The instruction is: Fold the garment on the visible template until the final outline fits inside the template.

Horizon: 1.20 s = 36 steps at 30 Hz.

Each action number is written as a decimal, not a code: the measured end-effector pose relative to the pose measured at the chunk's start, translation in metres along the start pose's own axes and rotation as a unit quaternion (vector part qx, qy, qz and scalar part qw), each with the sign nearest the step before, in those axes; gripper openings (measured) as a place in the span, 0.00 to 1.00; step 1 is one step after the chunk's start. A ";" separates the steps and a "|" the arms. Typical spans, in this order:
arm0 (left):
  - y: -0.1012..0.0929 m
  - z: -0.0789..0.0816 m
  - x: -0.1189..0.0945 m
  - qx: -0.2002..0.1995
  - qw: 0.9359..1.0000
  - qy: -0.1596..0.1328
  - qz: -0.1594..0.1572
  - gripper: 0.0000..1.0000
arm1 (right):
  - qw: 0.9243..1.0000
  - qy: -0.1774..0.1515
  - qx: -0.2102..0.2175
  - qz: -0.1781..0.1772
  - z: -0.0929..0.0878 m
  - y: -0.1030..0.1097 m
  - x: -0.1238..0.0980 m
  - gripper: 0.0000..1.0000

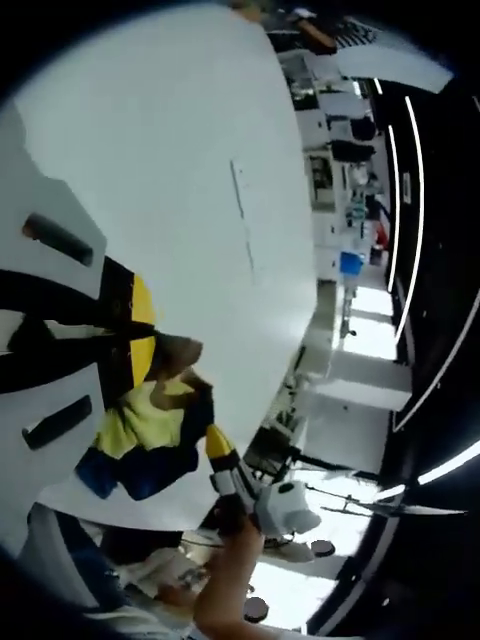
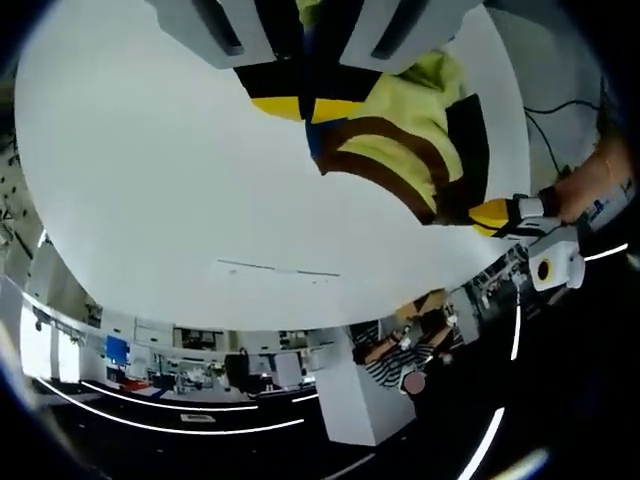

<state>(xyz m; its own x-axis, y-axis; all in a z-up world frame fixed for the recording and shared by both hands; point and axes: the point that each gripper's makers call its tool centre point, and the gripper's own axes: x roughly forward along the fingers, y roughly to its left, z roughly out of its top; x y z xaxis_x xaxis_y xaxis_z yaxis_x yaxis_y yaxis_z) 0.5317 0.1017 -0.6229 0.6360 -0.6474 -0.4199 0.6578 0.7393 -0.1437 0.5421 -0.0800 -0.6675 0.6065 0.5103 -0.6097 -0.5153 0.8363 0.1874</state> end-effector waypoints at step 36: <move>0.079 0.056 0.066 -0.029 0.996 -0.060 0.067 0.00 | 0.988 -0.109 -0.041 -0.103 0.095 -0.063 0.036 0.00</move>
<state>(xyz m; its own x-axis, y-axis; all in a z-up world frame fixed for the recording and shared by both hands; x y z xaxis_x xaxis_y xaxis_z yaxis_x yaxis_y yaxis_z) 0.6485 0.1073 -0.6114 0.7627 -0.5571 -0.3285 0.5419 0.8278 -0.1456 0.6542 -0.0956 -0.6285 0.8156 0.3689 -0.4458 -0.4087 0.9127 0.0077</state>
